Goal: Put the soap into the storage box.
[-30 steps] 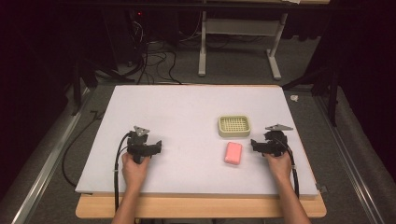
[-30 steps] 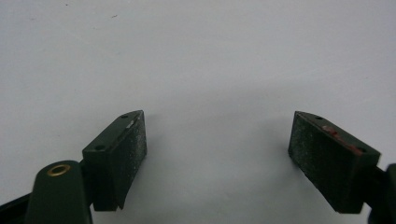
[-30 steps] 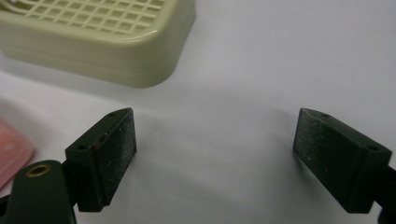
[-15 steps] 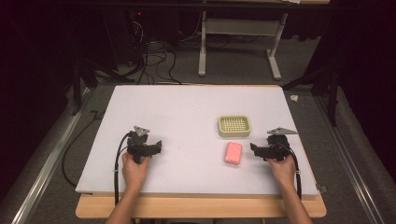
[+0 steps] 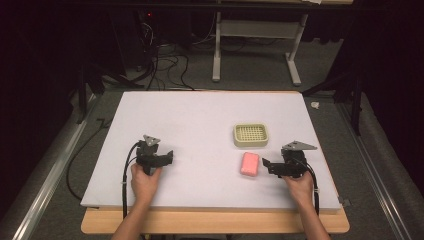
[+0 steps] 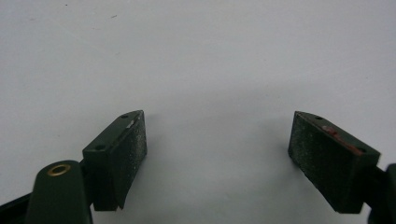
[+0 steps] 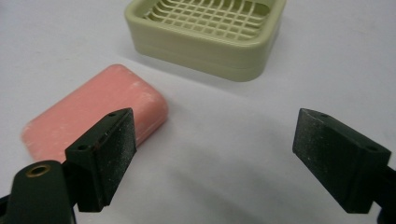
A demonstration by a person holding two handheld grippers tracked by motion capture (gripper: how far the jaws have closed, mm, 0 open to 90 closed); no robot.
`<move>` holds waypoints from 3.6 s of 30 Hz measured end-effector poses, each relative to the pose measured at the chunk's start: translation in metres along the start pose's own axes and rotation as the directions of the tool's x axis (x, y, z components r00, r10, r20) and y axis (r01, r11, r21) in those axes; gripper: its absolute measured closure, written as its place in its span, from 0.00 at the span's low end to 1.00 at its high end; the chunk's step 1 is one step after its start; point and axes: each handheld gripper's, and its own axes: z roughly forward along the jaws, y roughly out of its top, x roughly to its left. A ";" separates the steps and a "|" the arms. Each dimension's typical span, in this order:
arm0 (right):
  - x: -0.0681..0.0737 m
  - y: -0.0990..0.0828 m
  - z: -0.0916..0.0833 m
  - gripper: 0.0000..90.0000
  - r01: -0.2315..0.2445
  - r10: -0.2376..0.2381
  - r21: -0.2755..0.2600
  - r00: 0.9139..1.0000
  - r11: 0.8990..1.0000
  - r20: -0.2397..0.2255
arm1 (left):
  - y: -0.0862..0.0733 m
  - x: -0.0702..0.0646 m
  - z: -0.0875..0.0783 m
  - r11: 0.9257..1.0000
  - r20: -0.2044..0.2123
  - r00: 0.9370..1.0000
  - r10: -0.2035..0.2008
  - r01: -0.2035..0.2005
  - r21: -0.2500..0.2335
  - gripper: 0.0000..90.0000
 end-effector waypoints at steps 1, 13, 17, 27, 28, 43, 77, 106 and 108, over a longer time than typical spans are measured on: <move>0.000 0.000 0.000 0.16 0.000 0.000 0.000 1.000 1.000 0.000 | 0.000 0.000 0.000 1.000 0.000 1.000 0.000 0.000 0.000 0.22; 0.021 -0.002 -0.008 0.15 0.055 -0.057 -0.025 0.996 0.998 -0.062 | 0.000 0.000 0.000 1.000 0.000 1.000 0.001 -0.001 0.000 0.22; 0.027 -0.002 -0.007 0.15 0.079 -0.081 -0.029 0.994 0.996 -0.077 | 0.000 0.000 0.000 1.000 -0.001 1.000 0.001 -0.001 0.000 0.22; 0.042 -0.001 0.002 0.14 0.144 -0.143 0.001 0.983 0.990 -0.112 | 0.000 0.000 0.000 1.000 -0.002 1.000 0.002 -0.002 0.000 0.22; 0.043 -0.001 0.004 0.14 0.157 -0.155 0.008 0.981 0.988 -0.113 | 0.000 0.000 0.000 1.000 -0.001 1.000 0.000 0.000 0.000 0.22; 0.050 0.001 0.015 0.13 0.182 -0.180 0.014 0.978 0.983 -0.104 | 0.000 0.000 0.000 1.000 0.000 1.000 -0.004 0.004 -0.002 0.22; 0.057 0.014 0.034 0.13 0.213 -0.206 0.048 0.972 0.976 -0.111 | 0.000 0.000 0.000 1.000 0.000 1.000 -0.005 0.005 -0.002 0.22; 0.057 0.006 0.048 0.15 0.206 -0.196 0.089 0.974 0.975 -0.111 | 0.000 0.000 0.000 1.000 0.001 1.000 -0.006 0.006 -0.001 0.22; 0.057 0.006 0.048 0.15 0.205 -0.195 0.089 0.975 0.975 -0.110 | 0.000 0.000 0.000 1.000 0.001 1.000 -0.007 0.007 -0.002 0.22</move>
